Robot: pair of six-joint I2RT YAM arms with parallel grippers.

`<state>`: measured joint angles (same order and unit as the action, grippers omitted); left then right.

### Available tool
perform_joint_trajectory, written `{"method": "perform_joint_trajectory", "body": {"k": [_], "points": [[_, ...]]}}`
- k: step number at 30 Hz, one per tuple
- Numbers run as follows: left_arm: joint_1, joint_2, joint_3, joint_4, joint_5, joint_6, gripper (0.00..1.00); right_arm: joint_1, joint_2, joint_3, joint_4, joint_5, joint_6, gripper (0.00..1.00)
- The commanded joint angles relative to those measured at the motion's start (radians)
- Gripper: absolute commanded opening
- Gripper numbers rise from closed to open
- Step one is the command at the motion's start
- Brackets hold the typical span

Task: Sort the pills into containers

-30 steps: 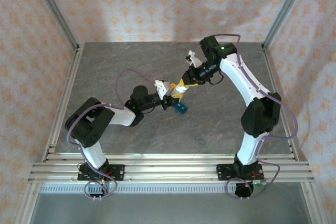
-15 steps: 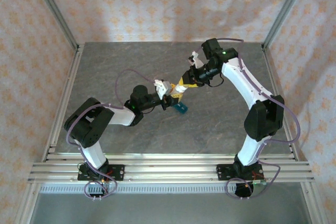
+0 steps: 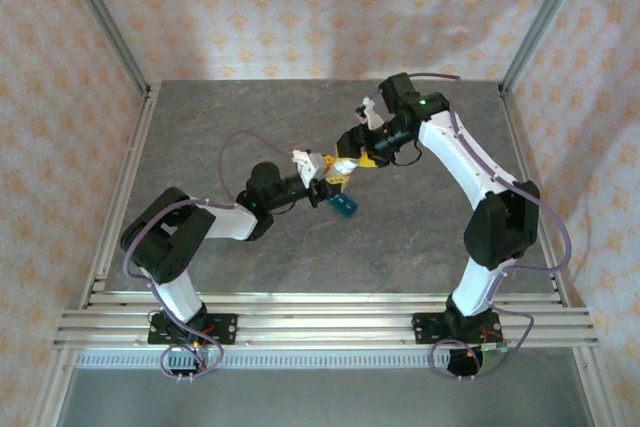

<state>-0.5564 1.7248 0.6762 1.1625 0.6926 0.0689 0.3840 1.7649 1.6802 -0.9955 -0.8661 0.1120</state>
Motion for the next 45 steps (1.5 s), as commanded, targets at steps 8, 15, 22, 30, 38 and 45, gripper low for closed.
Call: {"method": "perform_joint_trajectory", "body": {"k": [8,15,22,30,38,45], "points": [[-0.008,-0.052,0.018,0.108,0.014,-0.013,0.00,-0.009,-0.005,0.094,0.054,0.101,0.081,0.93],[-0.007,-0.069,0.005,0.107,0.013,-0.020,0.00,-0.073,-0.016,0.105,0.152,0.145,0.212,1.00],[-0.009,-0.087,0.002,0.107,0.005,-0.032,0.00,-0.111,-0.046,0.062,0.171,0.421,0.236,1.00],[-0.008,-0.086,0.006,0.108,-0.003,-0.045,0.00,-0.120,-0.073,-0.008,0.148,0.613,0.199,1.00],[-0.011,-0.074,0.016,0.108,-0.011,-0.052,0.00,-0.129,-0.064,-0.070,0.181,0.673,0.220,1.00],[-0.010,-0.074,0.014,0.108,-0.024,-0.047,0.00,-0.196,-0.067,-0.156,0.251,0.454,0.238,1.00]]}}
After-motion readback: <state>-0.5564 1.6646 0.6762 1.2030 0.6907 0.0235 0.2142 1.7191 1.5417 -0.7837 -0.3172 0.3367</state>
